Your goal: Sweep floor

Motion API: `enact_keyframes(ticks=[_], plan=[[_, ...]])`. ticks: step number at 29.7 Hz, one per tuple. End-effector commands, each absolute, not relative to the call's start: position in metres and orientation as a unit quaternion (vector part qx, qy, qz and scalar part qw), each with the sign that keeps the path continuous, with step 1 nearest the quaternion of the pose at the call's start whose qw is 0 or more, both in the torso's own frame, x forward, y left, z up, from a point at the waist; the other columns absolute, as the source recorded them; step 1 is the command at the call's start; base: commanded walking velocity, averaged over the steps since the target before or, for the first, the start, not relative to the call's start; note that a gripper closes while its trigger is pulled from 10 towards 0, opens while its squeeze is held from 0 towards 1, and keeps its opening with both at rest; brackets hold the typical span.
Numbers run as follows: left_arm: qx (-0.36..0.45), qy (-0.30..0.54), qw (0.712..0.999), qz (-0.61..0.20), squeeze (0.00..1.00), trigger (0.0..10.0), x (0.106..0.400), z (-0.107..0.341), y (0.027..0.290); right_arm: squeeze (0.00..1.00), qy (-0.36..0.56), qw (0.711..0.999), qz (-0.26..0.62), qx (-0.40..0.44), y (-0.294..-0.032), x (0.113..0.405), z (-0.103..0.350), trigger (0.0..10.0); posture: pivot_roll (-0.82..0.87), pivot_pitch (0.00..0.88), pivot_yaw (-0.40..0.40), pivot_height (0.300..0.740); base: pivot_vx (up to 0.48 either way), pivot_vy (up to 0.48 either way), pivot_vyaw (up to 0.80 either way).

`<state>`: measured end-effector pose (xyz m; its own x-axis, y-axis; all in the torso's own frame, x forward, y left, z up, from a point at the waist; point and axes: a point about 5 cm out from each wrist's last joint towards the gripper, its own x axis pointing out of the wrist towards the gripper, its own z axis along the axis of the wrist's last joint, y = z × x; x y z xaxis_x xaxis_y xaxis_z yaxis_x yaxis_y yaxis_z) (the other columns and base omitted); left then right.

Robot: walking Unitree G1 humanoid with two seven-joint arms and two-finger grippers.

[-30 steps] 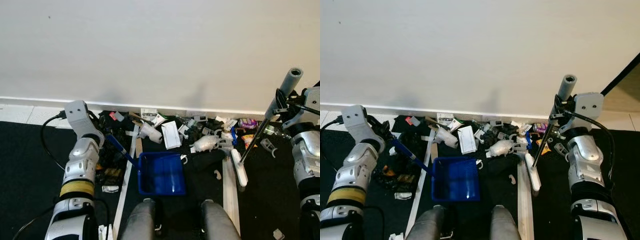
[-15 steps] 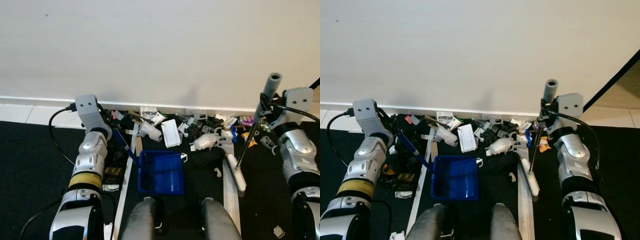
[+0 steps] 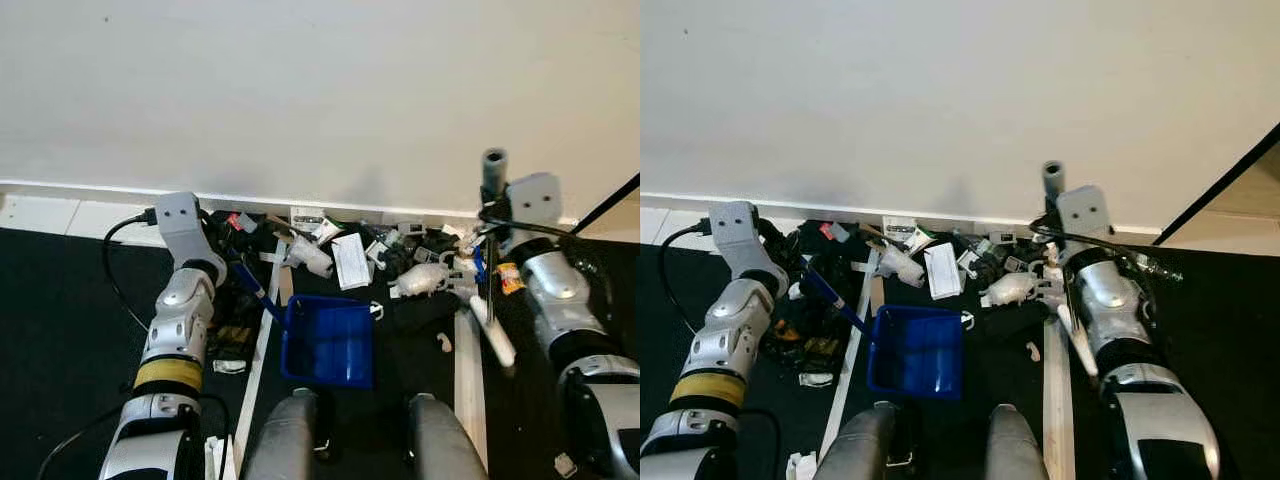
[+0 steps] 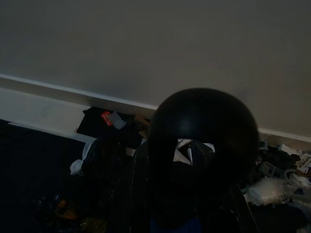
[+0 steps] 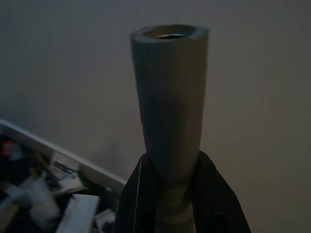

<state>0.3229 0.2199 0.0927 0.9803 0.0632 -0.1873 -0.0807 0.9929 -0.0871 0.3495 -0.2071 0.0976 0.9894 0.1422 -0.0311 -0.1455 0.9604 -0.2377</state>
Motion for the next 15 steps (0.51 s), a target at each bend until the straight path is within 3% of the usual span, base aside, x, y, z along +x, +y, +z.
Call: enact_keyframes(ticks=[1,10,15], plan=[[-0.045,0.108,0.993,0.033,0.0,10.0,0.317,0.087,0.221,0.0,-0.001,0.991,0.078,-0.107,-0.195,0.348,0.093,10.0,0.06,0.255,0.089,0.74,0.0,0.0,0.0],[-0.047,0.105,0.993,0.024,0.0,10.0,0.314,0.091,0.222,0.0,0.02,0.996,0.087,-0.004,-0.173,0.346,0.079,10.0,0.08,0.252,0.098,0.74,0.0,0.0,0.0],[-0.039,0.11,0.993,0.007,0.0,10.0,0.311,0.093,0.217,0.0,0.049,0.981,0.167,0.084,-0.143,0.341,0.068,10.0,0.1,0.242,0.105,0.74,0.0,0.0,0.0]])
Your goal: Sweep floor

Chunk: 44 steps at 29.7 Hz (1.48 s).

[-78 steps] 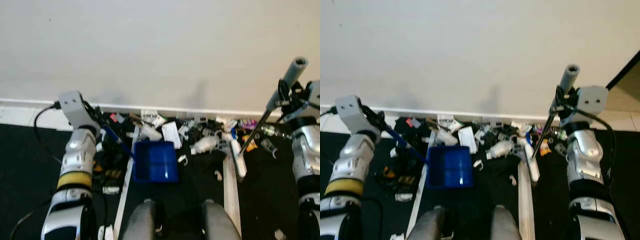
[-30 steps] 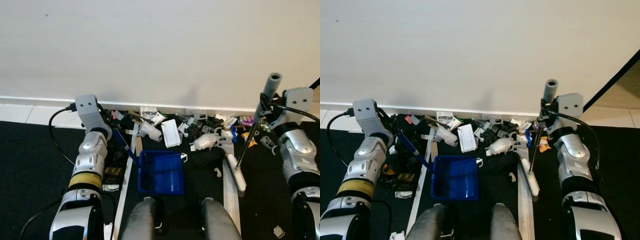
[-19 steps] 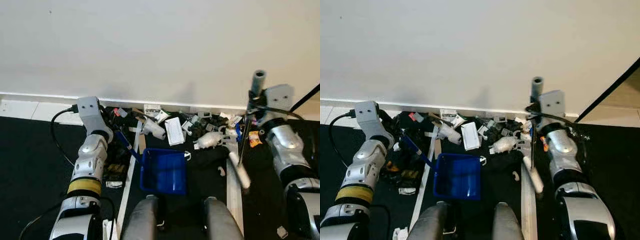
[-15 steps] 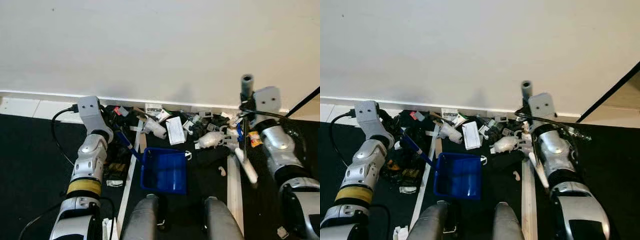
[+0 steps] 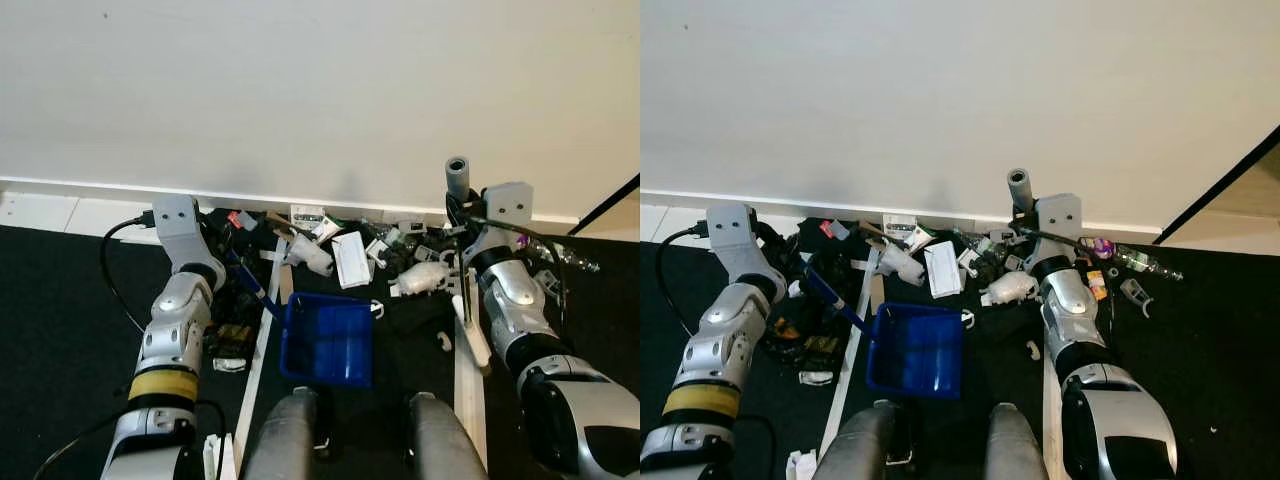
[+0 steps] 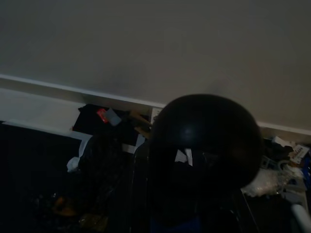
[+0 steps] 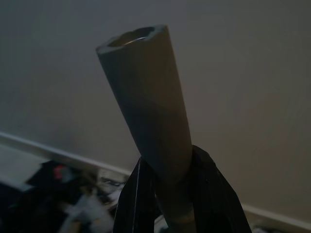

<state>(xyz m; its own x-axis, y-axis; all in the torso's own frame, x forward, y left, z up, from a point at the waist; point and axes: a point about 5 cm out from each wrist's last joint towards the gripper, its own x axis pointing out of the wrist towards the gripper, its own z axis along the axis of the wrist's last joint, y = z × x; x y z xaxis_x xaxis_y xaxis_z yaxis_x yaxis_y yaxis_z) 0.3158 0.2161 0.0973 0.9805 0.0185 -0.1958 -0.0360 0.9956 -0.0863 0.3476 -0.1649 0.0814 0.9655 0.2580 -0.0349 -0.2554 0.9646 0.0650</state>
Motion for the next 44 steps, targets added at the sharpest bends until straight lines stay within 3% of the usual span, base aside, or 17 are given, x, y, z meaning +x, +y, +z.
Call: enact_keyframes(ticks=[1,7,9,18,26,34,44], plan=[[-0.037,0.113,0.993,0.008,0.0,10.0,0.311,0.093,0.216,0.0,0.049,0.977,0.187,0.092,-0.136,0.341,0.068,10.0,0.1,0.241,0.106,0.74,0.0,0.0,0.0],[-0.024,0.125,0.992,0.017,0.0,10.0,0.311,0.089,0.215,0.0,0.046,0.964,0.243,0.098,-0.117,0.339,0.07,10.0,0.09,0.237,0.106,0.74,0.0,0.0,0.0],[0.009,0.145,0.989,0.042,0.0,10.0,0.314,0.086,0.212,0.0,0.034,0.946,0.305,0.109,-0.091,0.338,0.076,10.0,0.08,0.231,0.1,0.74,0.0,0.0,0.0],[0.094,0.155,0.981,0.07,0.0,10.0,0.32,0.1,0.205,0.0,0.015,0.936,0.327,0.126,-0.079,0.338,0.082,10.0,0.07,0.218,0.091,0.74,0.0,0.0,0.0],[0.058,0.17,0.979,0.095,0.0,10.0,0.321,0.093,0.206,0.0,-0.015,0.943,0.32,0.093,-0.095,0.343,0.092,10.0,0.05,0.22,0.092,0.74,0.0,0.0,0.0],[0.036,0.2,0.971,0.123,0.0,10.0,0.314,0.083,0.208,0.0,-0.122,0.962,0.244,0.021,-0.156,0.36,0.141,10.0,0.03,0.237,0.082,0.74,0.0,0.0,0.0],[-0.028,0.181,0.966,0.182,0.0,10.0,0.321,0.088,0.216,0.0,-0.094,0.979,0.179,-0.014,-0.203,0.356,0.136,10.0,0.03,0.245,0.073,0.74,0.0,0.0,0.0]])
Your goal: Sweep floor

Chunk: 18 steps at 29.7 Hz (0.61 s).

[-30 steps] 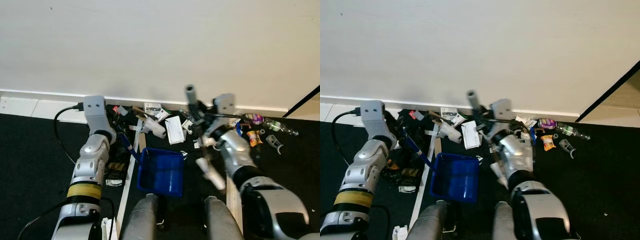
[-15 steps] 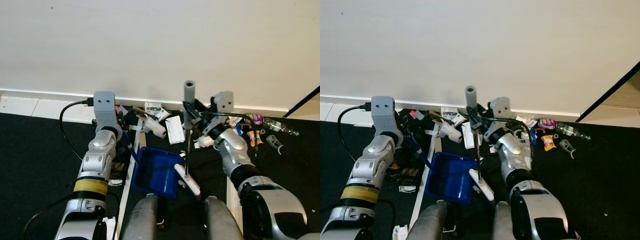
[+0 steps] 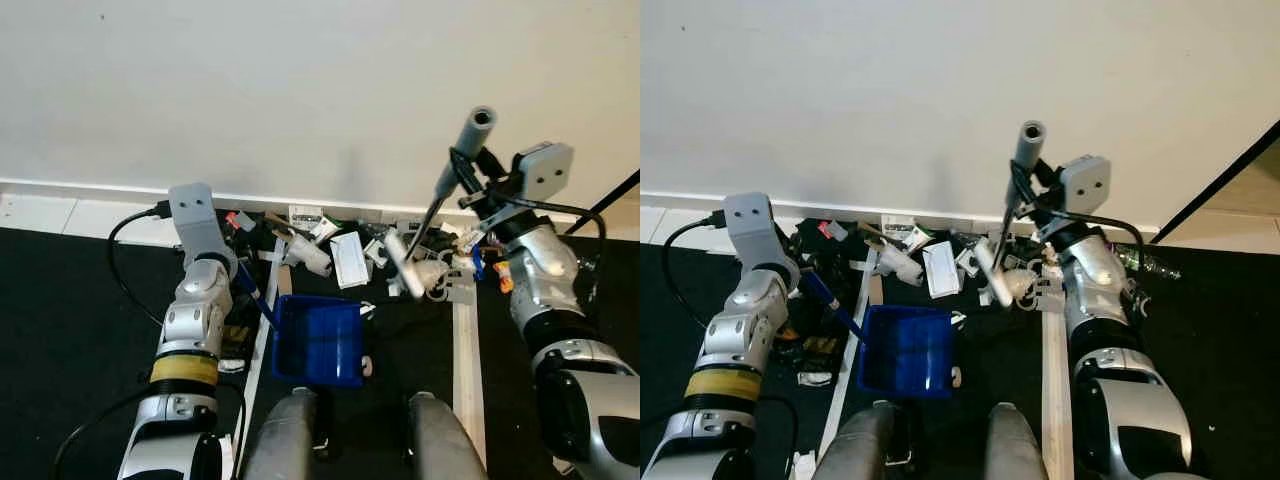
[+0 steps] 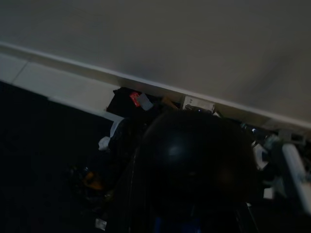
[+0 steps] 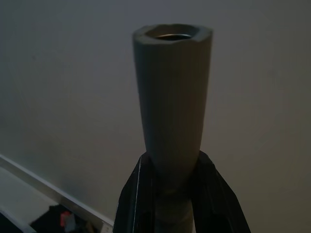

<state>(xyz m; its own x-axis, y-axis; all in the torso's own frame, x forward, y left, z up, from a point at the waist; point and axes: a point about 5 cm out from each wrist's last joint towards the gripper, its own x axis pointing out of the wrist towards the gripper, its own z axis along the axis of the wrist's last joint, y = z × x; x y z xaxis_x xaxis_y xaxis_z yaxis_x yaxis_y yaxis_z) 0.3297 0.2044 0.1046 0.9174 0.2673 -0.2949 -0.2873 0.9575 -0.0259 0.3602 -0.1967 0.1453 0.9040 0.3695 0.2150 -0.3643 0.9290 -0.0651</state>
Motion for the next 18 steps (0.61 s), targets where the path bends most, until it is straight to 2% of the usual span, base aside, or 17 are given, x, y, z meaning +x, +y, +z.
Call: enact_keyframes(ticks=[1,6,10,14,18], plan=[[-0.033,0.176,0.966,0.186,0.0,10.0,0.324,0.091,0.217,0.0,-0.079,0.982,0.171,-0.016,-0.209,0.355,0.131,10.0,0.03,0.246,0.073,0.74,0.0,0.0,0.0],[-0.011,0.172,0.969,0.177,0.0,10.0,0.329,0.094,0.216,0.0,-0.033,0.986,0.165,-0.014,-0.217,0.348,0.114,10.0,0.03,0.25,0.074,0.74,0.0,0.0,0.0],[0.008,0.202,0.971,0.129,0.0,10.0,0.329,0.084,0.197,0.0,-0.01,0.985,0.172,-0.019,-0.22,0.341,0.103,10.0,0.04,0.253,0.081,0.74,0.0,0.0,0.0],[0.02,0.206,0.975,0.077,0.0,10.0,0.326,0.08,0.177,0.0,-0.04,0.987,0.153,-0.021,-0.234,0.344,0.119,10.0,0.03,0.257,0.085,0.74,0.0,0.0,0.0],[0.026,0.209,0.976,0.059,0.0,10.0,0.325,0.077,0.168,0.0,-0.069,0.985,0.151,-0.054,-0.249,0.348,0.144,10.0,0.02,0.26,0.084,0.74,0.0,0.0,0.0]])
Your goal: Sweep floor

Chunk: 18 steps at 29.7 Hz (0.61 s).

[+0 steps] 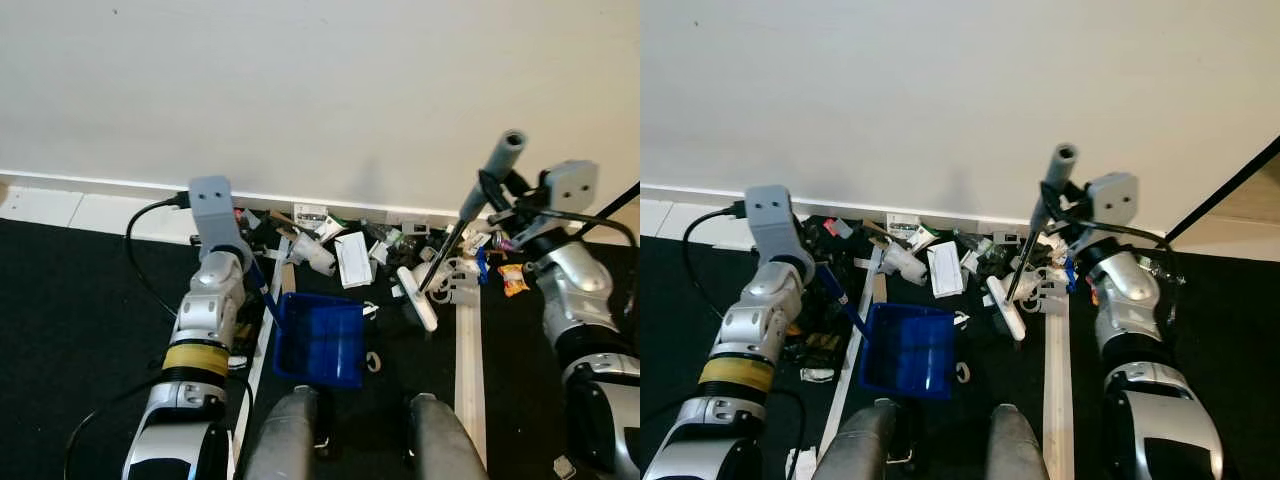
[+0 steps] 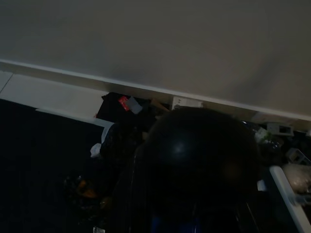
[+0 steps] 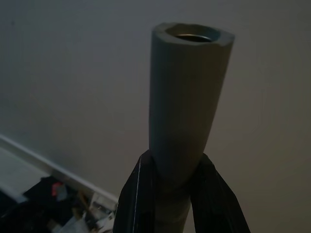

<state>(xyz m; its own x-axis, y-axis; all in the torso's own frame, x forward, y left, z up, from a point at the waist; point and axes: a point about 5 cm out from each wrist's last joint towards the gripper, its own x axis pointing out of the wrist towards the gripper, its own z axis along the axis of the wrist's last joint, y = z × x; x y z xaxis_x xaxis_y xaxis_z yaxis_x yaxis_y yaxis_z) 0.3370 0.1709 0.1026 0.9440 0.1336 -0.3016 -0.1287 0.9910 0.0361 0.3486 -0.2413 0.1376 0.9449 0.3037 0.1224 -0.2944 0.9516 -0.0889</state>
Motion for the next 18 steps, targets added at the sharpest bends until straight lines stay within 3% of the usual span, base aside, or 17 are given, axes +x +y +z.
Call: enact_keyframes(ticks=[1,9,18], plan=[[0.027,0.208,0.976,0.056,0.0,10.0,0.325,0.076,0.166,0.0,-0.074,0.984,0.149,-0.065,-0.254,0.349,0.152,10.0,0.02,0.26,0.084,0.74,0.0,0.0,0.0],[0.029,0.208,0.976,0.053,0.0,10.0,0.325,0.075,0.165,0.0,-0.044,0.982,0.116,-0.14,-0.275,0.345,0.155,10.0,0.02,0.264,0.078,0.74,0.0,0.0,0.0],[0.036,0.207,0.976,0.055,0.0,10.0,0.323,0.075,0.168,0.0,0.004,0.99,0.082,-0.113,-0.276,0.339,0.127,10.0,0.03,0.268,0.081,0.74,0.0,0.0,0.0]])
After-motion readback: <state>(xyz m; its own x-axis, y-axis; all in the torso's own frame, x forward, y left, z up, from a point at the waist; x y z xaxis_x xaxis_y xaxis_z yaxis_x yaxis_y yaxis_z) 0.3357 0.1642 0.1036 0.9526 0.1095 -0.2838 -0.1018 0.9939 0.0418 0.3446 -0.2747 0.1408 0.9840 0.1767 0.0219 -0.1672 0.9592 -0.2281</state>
